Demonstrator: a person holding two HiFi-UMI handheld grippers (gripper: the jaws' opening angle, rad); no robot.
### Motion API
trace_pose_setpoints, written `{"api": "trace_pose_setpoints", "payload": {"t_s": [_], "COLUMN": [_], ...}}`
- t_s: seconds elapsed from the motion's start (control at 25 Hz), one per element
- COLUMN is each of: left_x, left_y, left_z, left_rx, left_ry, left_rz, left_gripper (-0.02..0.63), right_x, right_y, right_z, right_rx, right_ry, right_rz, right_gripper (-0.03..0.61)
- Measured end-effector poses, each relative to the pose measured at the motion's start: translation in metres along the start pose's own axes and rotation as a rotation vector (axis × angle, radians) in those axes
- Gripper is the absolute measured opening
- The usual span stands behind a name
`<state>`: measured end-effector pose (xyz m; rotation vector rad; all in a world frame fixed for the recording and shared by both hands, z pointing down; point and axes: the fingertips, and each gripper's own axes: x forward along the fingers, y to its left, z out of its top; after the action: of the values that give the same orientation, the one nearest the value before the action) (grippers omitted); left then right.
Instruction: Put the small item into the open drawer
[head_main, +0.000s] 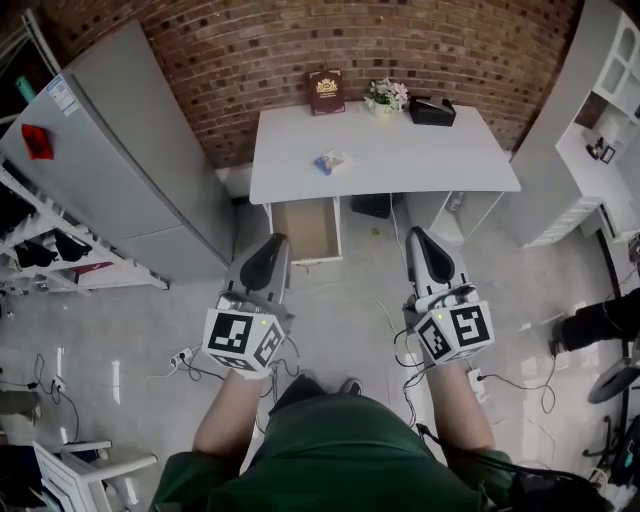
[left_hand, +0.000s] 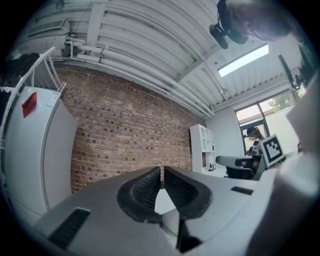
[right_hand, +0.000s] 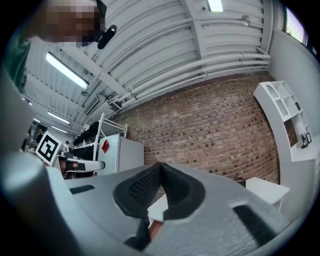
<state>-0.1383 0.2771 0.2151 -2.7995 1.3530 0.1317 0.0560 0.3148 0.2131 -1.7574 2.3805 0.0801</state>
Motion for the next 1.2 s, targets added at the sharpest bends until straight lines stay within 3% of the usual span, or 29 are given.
{"api": "trace_pose_setpoints", "payload": {"t_s": [0.36, 0.72, 0.96, 1.2], "left_x": [0.034, 0.111, 0.161, 0.190], "left_y": [0.018, 0.074, 0.117, 0.157], "left_z": [-0.020, -0.054, -0.066, -0.079], "left_rx": [-0.033, -0.123, -0.080, -0.108], "left_ry": [0.017, 0.036, 0.047, 0.058], "left_rz": [0.001, -0.056, -0.095, -0.111], "left_gripper": [0.021, 0.023, 0.022, 0.023], "right_x": [0.025, 0.095, 0.151, 0.192], "right_y": [-0.022, -0.055, -0.063, -0.067], "right_z": [-0.016, -0.040, -0.054, -0.067], "right_rx": [0.004, -0.025, -0.049, -0.057], "right_ry": [0.031, 0.082, 0.115, 0.132], "right_rz": [-0.016, -0.095, -0.138, -0.171], "right_gripper": [0.003, 0.003, 0.003, 0.003]}}
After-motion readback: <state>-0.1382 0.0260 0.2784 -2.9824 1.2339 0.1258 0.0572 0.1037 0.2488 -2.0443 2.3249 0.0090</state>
